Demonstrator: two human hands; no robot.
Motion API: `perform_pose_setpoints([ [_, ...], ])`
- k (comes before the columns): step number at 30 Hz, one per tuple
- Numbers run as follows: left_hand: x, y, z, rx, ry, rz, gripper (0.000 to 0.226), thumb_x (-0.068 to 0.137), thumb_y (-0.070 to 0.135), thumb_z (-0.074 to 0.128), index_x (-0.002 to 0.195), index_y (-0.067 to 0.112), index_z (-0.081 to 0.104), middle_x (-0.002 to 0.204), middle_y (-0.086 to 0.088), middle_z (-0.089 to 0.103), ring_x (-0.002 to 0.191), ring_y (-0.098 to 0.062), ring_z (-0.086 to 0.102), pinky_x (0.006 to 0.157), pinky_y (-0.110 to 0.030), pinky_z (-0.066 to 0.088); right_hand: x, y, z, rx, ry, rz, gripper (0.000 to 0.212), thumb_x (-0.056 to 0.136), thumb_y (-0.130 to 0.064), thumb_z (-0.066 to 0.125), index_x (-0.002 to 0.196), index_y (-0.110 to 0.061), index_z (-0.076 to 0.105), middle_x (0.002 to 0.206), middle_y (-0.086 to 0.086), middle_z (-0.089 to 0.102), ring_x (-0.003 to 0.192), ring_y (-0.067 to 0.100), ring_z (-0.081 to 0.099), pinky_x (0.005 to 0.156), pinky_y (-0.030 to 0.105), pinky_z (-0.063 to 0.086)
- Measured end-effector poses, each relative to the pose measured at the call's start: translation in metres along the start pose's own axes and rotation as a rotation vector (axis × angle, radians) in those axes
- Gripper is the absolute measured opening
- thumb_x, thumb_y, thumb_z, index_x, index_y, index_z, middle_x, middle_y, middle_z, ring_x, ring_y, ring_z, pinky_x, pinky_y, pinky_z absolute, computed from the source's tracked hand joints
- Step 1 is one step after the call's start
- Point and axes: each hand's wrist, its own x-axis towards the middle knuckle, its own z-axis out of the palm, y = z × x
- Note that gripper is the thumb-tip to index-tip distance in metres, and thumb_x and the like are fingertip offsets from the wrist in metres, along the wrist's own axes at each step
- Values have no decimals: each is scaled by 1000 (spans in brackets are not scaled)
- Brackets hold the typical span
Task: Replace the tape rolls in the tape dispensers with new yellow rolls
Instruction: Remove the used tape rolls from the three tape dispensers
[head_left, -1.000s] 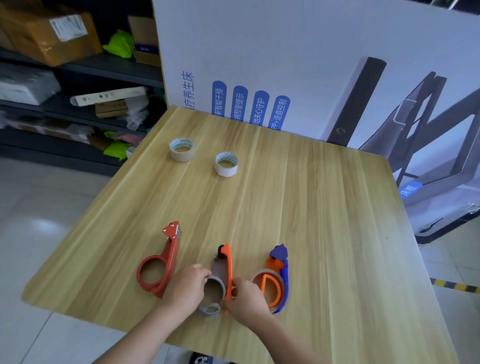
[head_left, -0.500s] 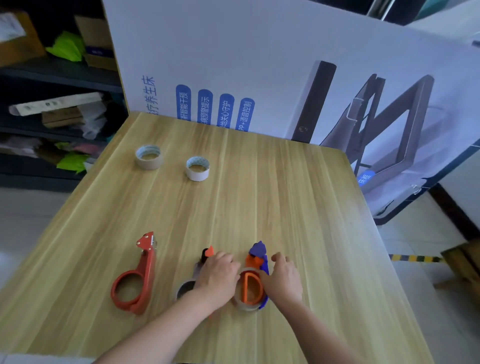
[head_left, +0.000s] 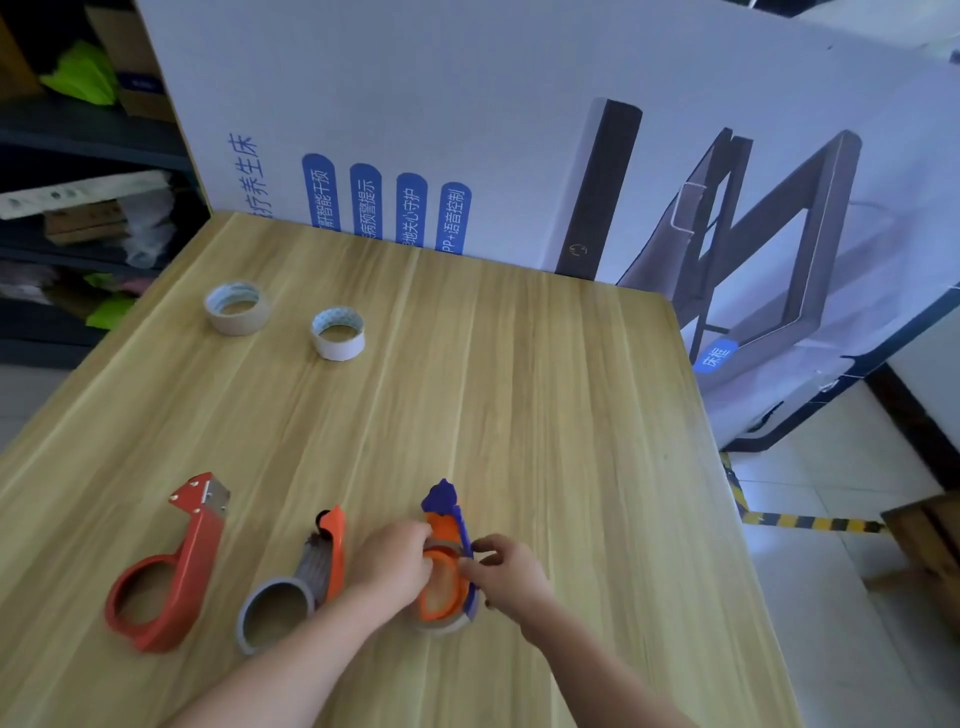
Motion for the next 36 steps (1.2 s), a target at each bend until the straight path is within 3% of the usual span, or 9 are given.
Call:
perform_pose_setpoints([
  [4, 11, 20, -11, -290, 73, -83, 6, 82, 24, 60, 83, 24, 65, 78, 7, 69, 73, -14, 66, 64, -32, 51, 11, -6, -33, 285, -167, 74, 51, 78, -44, 73, 109, -5, 64, 88, 4, 69, 75, 17, 66, 65, 29, 58],
  [7, 17, 33, -16, -493, 161, -70, 7, 85, 24, 62, 87, 29, 66, 84, 8, 71, 75, -10, 67, 68, -32, 53, 19, -18, -49, 321, -123, -10, 50, 77, -45, 75, 98, 1, 69, 77, 7, 68, 62, 18, 63, 63, 30, 55],
  [10, 18, 41, -18, -411, 438, 120, 17, 87, 17, 61, 102, 18, 68, 104, 5, 63, 98, -11, 57, 87, -28, 47, 28, -32, -60, 408, -60, -49, 37, 79, -40, 76, 85, -4, 69, 67, 2, 65, 49, 10, 61, 54, 25, 56],
  [12, 15, 46, -21, -317, 578, 237, 19, 84, 23, 58, 98, 14, 69, 103, 3, 61, 98, -12, 53, 87, -28, 43, 35, -44, -65, 479, -45, -48, 34, 78, -39, 76, 79, -6, 67, 65, 2, 62, 50, 12, 59, 54, 25, 56],
  [15, 17, 46, -26, -172, 535, 311, 25, 74, 33, 61, 91, 15, 67, 94, 3, 61, 91, -16, 57, 79, -34, 46, 45, -61, -69, 557, -22, -36, 35, 76, -39, 78, 77, -6, 66, 64, 3, 59, 51, 16, 56, 58, 28, 57],
  [18, 34, 41, -36, -111, 478, 300, 18, 72, 25, 76, 82, 15, 65, 82, 5, 61, 80, -21, 59, 71, -39, 48, 56, -72, -71, 535, -24, -65, 36, 75, -39, 79, 81, -5, 67, 66, 3, 62, 56, 17, 60, 67, 35, 60],
  [25, 97, 41, -64, -572, 506, 52, 13, 81, 15, 71, 92, 9, 66, 81, 4, 63, 72, -19, 59, 70, -35, 49, 93, -91, -86, 607, 121, -57, 27, 81, -33, 75, 81, -8, 66, 72, 4, 63, 59, 16, 58, 67, 33, 54],
  [31, 161, 33, -90, -258, 503, 116, 5, 80, 17, 69, 82, 12, 69, 80, 1, 68, 75, -23, 61, 66, -33, 44, 129, -105, -83, 583, 171, -56, 28, 79, -35, 77, 81, -10, 66, 70, 1, 62, 59, 12, 60, 68, 32, 57],
  [36, 210, 29, -97, 19, 442, 173, 9, 78, 14, 62, 71, 15, 67, 75, -3, 69, 81, -29, 61, 69, -36, 41, 149, -106, -72, 597, 204, -2, 42, 75, -40, 80, 104, -16, 60, 94, 4, 71, 75, 16, 69, 84, 43, 60],
])
